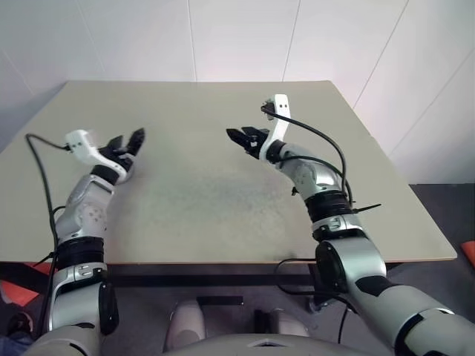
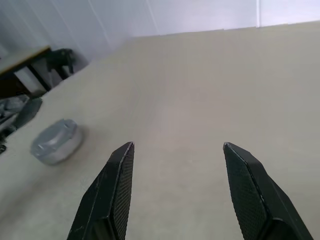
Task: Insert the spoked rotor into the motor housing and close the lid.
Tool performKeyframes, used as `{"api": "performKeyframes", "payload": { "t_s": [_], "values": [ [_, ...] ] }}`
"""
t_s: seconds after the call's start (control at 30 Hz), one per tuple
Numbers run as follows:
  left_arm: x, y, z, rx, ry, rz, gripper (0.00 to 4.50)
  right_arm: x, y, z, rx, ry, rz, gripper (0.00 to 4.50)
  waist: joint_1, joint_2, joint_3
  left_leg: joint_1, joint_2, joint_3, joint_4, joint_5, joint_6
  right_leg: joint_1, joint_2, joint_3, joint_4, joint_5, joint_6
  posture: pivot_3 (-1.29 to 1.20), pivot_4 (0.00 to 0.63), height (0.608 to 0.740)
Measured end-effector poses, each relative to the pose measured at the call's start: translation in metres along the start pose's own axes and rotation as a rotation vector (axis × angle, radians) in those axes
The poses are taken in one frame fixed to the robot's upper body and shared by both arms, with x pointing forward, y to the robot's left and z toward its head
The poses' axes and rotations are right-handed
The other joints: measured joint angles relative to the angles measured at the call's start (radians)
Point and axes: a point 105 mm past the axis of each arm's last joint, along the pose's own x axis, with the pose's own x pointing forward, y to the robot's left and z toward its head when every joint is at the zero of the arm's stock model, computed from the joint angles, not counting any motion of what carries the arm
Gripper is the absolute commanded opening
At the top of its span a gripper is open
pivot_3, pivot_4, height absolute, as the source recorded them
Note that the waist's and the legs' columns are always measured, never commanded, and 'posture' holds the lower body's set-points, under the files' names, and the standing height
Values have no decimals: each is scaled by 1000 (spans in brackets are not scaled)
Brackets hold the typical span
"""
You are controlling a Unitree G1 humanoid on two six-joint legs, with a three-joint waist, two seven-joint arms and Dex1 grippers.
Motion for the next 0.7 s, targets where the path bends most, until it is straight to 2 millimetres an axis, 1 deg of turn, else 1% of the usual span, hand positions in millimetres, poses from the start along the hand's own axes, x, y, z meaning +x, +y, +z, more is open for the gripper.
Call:
{"api": "performKeyframes", "payload": {
  "t_s": [0.07, 0.1, 0.2, 0.23, 0.4, 0.53, 0.6, 0.7],
  "values": [
    [4, -19, -14, 89, 73, -78, 4468, -8, -17, -2, -104, 34, -51, 3190, -1, 0, 0, 1, 0, 0, 1, 0, 0, 1, 0, 0, 0, 0, 0, 0, 0, 740],
    [4, -25, -23, 120, 110, -104, 4468, -13, -27, -6, -146, 59, -84, 3190, -1, 0, 0, 1, 0, 0, 1, 0, 0, 1, 0, 0, 0, 0, 0, 0, 0, 740],
    [2, -30, -39, 149, 166, -123, 4468, -22, -48, -20, -180, 121, -157, 3190, -12, 1, 0, 0, 0, 1, 1, 0, 0, 0, 1, 0, 0, 0, -1, 0, 0, 740],
    [1, -31, -41, 153, 172, -126, 4468, -23, -51, -22, -186, 130, -166, 3190, -17, 1, 0, 0, 0, 1, 1, 0, 0, -1, 1, 0, 1, 0, -2, 0, 0, 740],
    [1, -37, -46, 167, 178, -139, 4468, -25, -54, -22, -214, 130, -168, 3190, -27, 1, 0, -1, 0, 1, 2, -1, 1, -1, 1, 0, 0, 0, -2, 0, 0, 740],
    [-2, -37, -50, 175, 188, -137, 4468, -26, -53, -23, -225, 140, -162, 3190, -27, 1, 0, -1, 0, 1, 2, -1, 2, 0, 1, 0, 0, 0, -2, 0, 0, 740],
    [-5, -38, -51, 177, 190, -139, 4468, -27, -54, -26, -224, 146, -163, 3190, -28, 1, 0, -1, 0, 1, 3, -1, 2, 0, 1, 0, 0, 0, -2, 0, 0, 740],
    [-7, -41, -53, 183, 200, -146, 4468, -30, -52, -35, -213, 160, -146, 3190, -27, 1, 0, -1, 0, 1, 3, -1, 3, 0, 1, 0, 0, 0, -2, 0, 0, 740]
  ]
}}
